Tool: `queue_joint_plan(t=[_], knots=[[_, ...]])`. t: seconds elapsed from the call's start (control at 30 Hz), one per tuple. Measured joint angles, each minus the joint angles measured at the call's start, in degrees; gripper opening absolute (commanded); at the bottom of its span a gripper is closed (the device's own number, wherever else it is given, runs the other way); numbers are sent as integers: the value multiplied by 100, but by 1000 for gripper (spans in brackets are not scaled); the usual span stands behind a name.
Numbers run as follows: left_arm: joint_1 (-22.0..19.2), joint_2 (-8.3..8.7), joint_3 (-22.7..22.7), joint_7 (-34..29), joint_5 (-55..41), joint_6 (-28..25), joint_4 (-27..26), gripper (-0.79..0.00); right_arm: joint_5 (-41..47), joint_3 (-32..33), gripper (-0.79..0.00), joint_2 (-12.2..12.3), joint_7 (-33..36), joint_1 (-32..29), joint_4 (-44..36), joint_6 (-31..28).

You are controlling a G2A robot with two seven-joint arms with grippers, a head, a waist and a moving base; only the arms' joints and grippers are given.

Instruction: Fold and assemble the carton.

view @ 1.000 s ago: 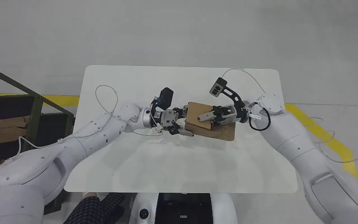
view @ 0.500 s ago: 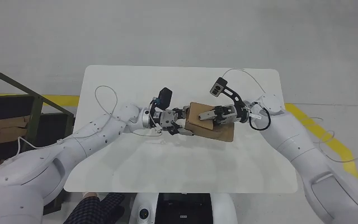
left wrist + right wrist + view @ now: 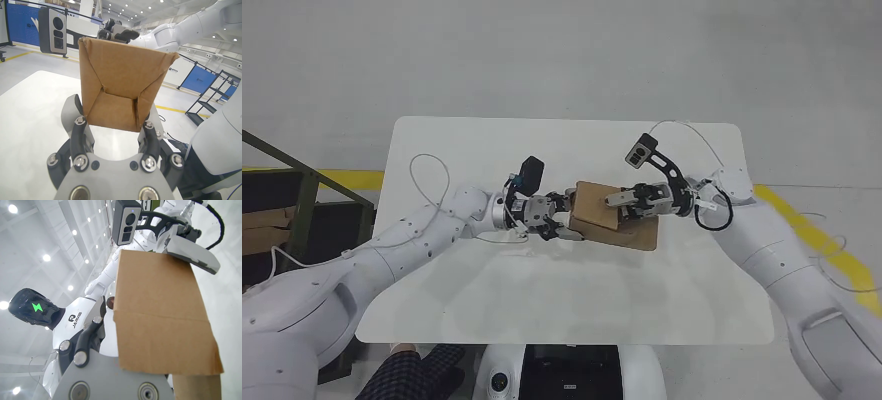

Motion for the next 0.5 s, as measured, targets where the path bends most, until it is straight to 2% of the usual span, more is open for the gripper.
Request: queue_joint_plan(t=[0.23, 0.3, 0.33, 0.4, 0.47, 0.5], knots=[[-4, 7, 0, 150, -42, 0, 22, -219, -48, 257, -610, 124, 0, -151, -14, 0], [-14, 12, 0, 189, -25, 0, 27, -191, -70, 346, -628, 167, 0, -217, -2, 0], [-18, 14, -3, 211, -14, 0, 29, -169, -84, 387, -643, 186, 0, -244, 7, 0], [-19, 19, -15, 274, 19, 0, 29, -188, -108, 483, -733, 227, 0, -307, 4, 0], [-14, 23, -31, 333, 54, 0, 26, -203, -121, 553, -785, 254, 0, -358, -21, 0], [-8, 26, -44, 371, 80, 0, 25, -209, -149, 598, -785, 272, 0, -386, -17, 0]])
